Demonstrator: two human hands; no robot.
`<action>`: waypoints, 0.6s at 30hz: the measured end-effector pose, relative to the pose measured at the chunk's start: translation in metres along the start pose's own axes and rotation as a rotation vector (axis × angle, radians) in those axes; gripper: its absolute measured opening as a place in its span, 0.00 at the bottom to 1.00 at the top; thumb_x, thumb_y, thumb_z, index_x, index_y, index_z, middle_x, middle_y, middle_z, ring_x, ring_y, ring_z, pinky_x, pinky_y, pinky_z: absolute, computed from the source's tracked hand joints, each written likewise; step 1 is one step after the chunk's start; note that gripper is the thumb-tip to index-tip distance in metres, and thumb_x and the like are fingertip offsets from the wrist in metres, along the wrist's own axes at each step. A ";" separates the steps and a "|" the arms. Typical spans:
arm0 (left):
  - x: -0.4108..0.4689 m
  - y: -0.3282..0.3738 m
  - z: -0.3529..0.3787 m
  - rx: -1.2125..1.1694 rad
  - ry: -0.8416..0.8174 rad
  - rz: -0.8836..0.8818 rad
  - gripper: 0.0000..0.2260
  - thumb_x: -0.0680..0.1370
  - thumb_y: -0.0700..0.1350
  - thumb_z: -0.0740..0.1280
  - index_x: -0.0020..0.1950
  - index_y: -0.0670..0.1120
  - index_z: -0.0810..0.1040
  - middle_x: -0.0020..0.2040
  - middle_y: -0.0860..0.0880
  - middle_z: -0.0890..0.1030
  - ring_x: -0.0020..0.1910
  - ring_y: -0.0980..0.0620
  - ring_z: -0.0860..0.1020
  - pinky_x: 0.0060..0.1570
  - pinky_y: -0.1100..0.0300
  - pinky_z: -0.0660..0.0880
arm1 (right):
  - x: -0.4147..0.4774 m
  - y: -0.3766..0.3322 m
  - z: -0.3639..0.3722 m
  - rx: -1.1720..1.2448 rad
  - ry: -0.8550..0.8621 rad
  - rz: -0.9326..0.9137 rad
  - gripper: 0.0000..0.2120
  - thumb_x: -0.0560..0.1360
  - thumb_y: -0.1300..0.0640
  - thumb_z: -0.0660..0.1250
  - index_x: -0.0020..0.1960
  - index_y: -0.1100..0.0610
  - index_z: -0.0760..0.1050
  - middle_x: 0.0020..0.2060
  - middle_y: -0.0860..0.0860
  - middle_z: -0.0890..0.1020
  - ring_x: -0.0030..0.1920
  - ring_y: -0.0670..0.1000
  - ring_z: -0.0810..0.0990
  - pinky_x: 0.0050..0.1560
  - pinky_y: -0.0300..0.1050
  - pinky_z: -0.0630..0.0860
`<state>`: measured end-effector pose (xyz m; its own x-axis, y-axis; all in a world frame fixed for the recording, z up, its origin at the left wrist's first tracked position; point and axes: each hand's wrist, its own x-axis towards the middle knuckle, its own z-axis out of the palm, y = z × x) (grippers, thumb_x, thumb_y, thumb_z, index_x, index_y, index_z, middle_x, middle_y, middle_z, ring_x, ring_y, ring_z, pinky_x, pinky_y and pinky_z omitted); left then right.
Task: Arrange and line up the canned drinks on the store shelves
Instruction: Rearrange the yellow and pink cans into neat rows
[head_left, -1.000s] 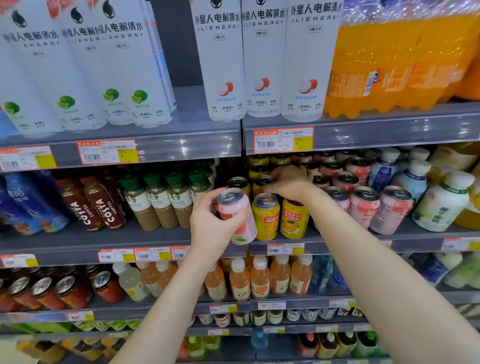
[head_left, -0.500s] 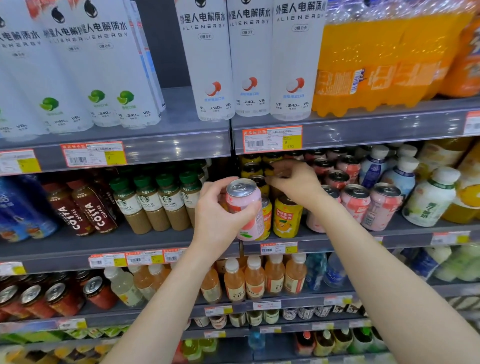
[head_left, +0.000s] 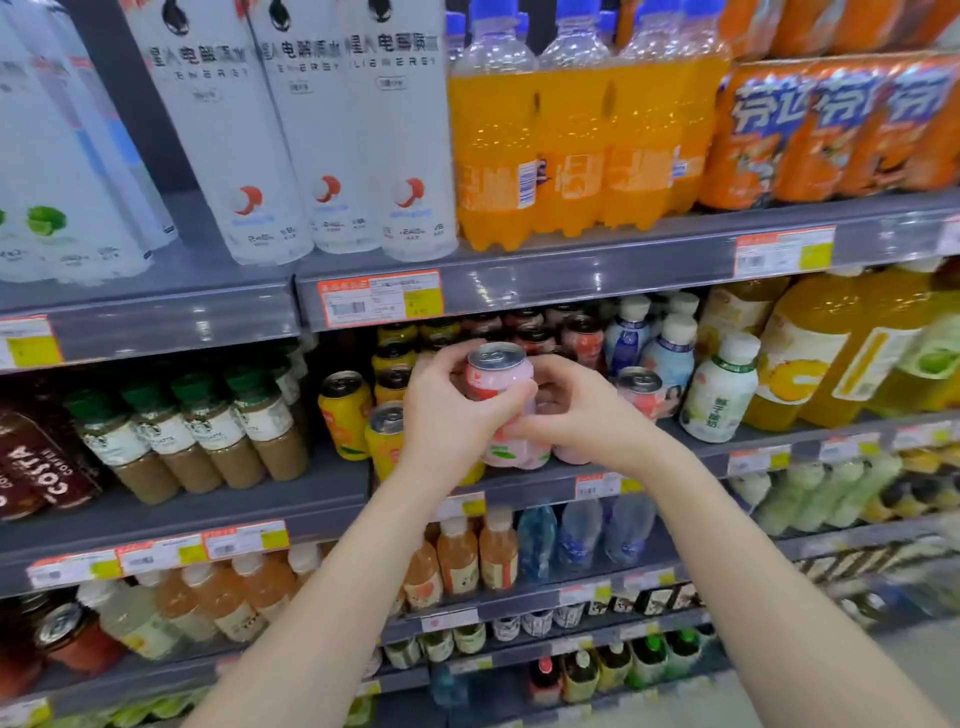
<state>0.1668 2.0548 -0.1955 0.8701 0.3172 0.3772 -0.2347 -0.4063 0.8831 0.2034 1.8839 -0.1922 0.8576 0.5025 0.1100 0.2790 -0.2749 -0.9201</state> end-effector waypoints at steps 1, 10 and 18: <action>0.002 0.004 0.010 0.009 -0.004 -0.005 0.31 0.58 0.63 0.76 0.60 0.57 0.81 0.57 0.54 0.82 0.56 0.59 0.81 0.59 0.54 0.80 | -0.001 0.002 -0.004 -0.028 0.075 0.000 0.29 0.66 0.52 0.82 0.64 0.48 0.76 0.55 0.42 0.84 0.54 0.40 0.83 0.52 0.39 0.80; 0.026 0.033 0.057 -0.073 -0.244 -0.045 0.17 0.74 0.49 0.78 0.62 0.55 0.81 0.56 0.58 0.85 0.55 0.63 0.83 0.58 0.59 0.80 | -0.002 0.020 -0.080 0.055 0.274 -0.018 0.22 0.69 0.53 0.80 0.61 0.50 0.80 0.52 0.42 0.86 0.52 0.38 0.83 0.53 0.36 0.80; 0.034 0.032 0.094 0.028 -0.264 0.004 0.20 0.76 0.44 0.77 0.68 0.48 0.80 0.57 0.55 0.85 0.56 0.59 0.83 0.60 0.55 0.80 | 0.008 0.038 -0.118 0.215 0.315 -0.019 0.26 0.70 0.57 0.80 0.64 0.54 0.75 0.55 0.45 0.84 0.53 0.38 0.83 0.52 0.33 0.79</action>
<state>0.2294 1.9721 -0.1803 0.9531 0.0826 0.2913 -0.2293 -0.4314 0.8725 0.2725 1.7807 -0.1823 0.9532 0.2204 0.2070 0.2277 -0.0728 -0.9710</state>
